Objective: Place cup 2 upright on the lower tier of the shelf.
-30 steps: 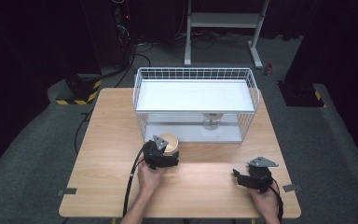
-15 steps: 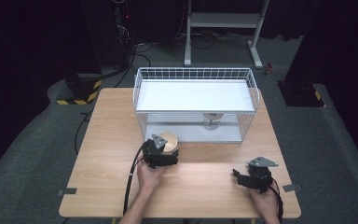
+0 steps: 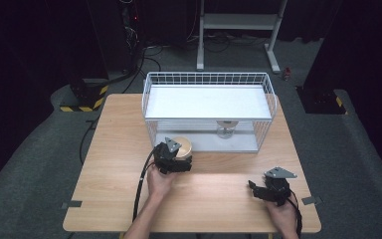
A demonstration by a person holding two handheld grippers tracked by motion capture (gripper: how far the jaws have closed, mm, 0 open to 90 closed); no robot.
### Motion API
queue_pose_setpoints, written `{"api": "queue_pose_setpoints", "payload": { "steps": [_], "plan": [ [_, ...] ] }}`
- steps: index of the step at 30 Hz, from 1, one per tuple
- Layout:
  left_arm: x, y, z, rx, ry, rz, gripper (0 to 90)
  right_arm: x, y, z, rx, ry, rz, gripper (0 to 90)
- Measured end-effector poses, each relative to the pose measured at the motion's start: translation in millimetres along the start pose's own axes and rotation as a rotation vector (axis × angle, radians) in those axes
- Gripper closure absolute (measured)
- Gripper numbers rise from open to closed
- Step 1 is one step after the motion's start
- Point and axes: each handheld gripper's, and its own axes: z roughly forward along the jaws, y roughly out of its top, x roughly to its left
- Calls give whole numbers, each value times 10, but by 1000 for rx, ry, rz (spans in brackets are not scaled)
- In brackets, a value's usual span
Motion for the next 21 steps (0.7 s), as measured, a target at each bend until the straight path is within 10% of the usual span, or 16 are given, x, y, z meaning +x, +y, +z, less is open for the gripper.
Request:
{"api": "queue_pose_setpoints", "payload": {
  "steps": [21],
  "plan": [
    [80, 182, 216, 34, 10, -22, 87, 4, 0, -1, 1, 0, 1, 266]
  ]
}}
